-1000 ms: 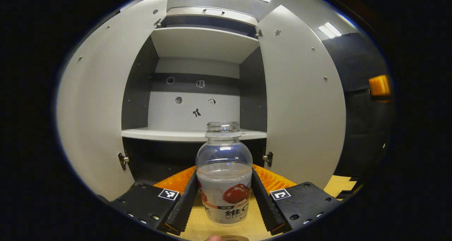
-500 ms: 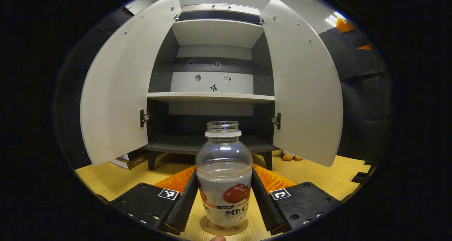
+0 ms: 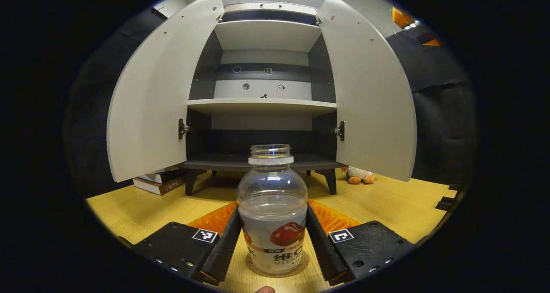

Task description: Grasp the bottle in the cabinet with the left hand and place it on the coaster, then close the right door with the right hand and the left door with the left hand.

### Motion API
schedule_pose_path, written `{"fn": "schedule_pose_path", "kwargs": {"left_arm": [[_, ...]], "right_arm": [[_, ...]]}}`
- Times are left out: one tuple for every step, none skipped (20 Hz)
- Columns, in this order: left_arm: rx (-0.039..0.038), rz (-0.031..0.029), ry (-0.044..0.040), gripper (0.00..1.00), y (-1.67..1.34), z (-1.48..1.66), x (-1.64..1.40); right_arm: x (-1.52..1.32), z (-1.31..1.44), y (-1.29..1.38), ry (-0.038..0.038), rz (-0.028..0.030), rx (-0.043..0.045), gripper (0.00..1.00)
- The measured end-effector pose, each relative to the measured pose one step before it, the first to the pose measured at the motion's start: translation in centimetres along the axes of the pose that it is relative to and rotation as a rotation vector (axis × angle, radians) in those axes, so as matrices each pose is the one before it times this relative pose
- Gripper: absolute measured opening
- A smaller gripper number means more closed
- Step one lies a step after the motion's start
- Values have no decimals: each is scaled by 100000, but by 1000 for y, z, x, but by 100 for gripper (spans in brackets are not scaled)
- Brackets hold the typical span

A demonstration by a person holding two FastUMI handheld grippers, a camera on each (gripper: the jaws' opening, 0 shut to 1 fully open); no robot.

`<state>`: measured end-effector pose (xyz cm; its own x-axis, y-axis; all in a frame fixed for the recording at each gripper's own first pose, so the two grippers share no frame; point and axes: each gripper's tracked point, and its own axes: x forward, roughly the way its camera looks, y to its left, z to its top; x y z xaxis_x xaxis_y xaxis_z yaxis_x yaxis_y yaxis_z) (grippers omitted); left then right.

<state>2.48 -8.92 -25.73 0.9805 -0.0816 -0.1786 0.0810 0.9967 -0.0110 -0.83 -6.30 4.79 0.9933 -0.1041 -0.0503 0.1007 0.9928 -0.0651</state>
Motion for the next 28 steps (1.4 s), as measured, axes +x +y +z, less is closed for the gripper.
{"fn": "schedule_pose_path", "kwargs": {"left_arm": [[384, -253, 528, 78, 3, -110, 42], [-72, -558, 300, 78, -68, -28, -145], [-424, -489, 91, 78, -102, 84, -140], [-272, -353, 239, 80, -39, 88, -187], [-524, -272, 11, 80, -56, 171, -174], [-809, -574, -264, 89, 2, 428, -111], [-577, -795, -591, 95, -120, 584, -260], [-684, -1402, -810, 97, -232, 741, -261], [-328, -651, -898, 97, -51, 807, -273], [-453, -235, -1277, 97, 156, 853, -203], [-674, 324, -1809, 97, 167, 1183, -320], [-1054, 1450, -2866, 98, 431, 1278, -348], [-1535, 1159, -4060, 97, 339, 1742, -392], [-213, -240, -2872, 97, -50, 1633, -17], [964, -1351, -1204, 95, -245, 1217, -54], [1494, -1099, 104, 95, -223, 1106, -11], [1420, -951, 556, 94, -113, 1077, -42], [555, -1330, 1419, 95, -169, 1100, -62], [-1190, -2288, 1400, 95, -239, 1212, -88], [-1685, -1512, 1312, 95, -40, 1204, -49], [-1385, -895, 1201, 95, -34, 1156, -267], [-819, 583, 693, 95, 243, 1267, -334], [-579, 1153, -864, 95, 390, 1242, -321], [47, 1740, -534, 94, 534, 1132, 24], [695, 1514, -693, 95, 532, 976, -3], [860, 1196, 19, 95, 612, 614, 40], [699, 926, 23, 94, 403, 519, -71], [12, 647, -286, 95, 323, 473, -57]], "right_arm": [[13, -9, 16, 124, 75, -98, 98], [29, -27, 91, 49, 320, 93, 98], [23, 5, 72, 97, 308, 270, 98], [41, -105, 36, 47, 166, 336, 98], [-6, -60, 28, 243, 302, 200, 98], [35, -44, 23, -102, 162, 142, 98], [25, 55, 27, -128, 179, 133, 94], [-45, -50, -4, -275, 225, 239, 98], [45, 43, -47, -279, 101, 319, 94], [16, -79, -11, -203, 249, 618, 94], [48, -46, 22, -80, 360, 756, 98], [43, -47, -68, -364, 91, 752, 94], [41, -3, -160, -217, -5, 861, 94], [-46, -270, -210, 472, -239, 652, 94], [-160, -182, -340, -7, -275, 377, 98], [-51, 47, -253, -102, -133, 130, 98], [50, 36, -254, -521, -6, -30, 98], [227, 251, -346, -1031, -785, -105, 98], [326, 655, -439, -2503, -555, 19, 94], [418, 763, -157, -3085, -147, 60, 98], [539, 782, -142, -3127, 335, 13, 98], [627, 472, -189, -2691, 138, 104, 94], [698, 460, -415, -2107, -358, 236, 98], [630, 348, -441, -1788, -543, 642, 98], [605, 591, -326, -1741, 78, 951, 98], [717, 744, -265, -2254, 531, 621, 98], [961, 745, -745, -1438, -917, -224, 98], [1011, 510, -1189, -870, -1662, -625, 98]]}}
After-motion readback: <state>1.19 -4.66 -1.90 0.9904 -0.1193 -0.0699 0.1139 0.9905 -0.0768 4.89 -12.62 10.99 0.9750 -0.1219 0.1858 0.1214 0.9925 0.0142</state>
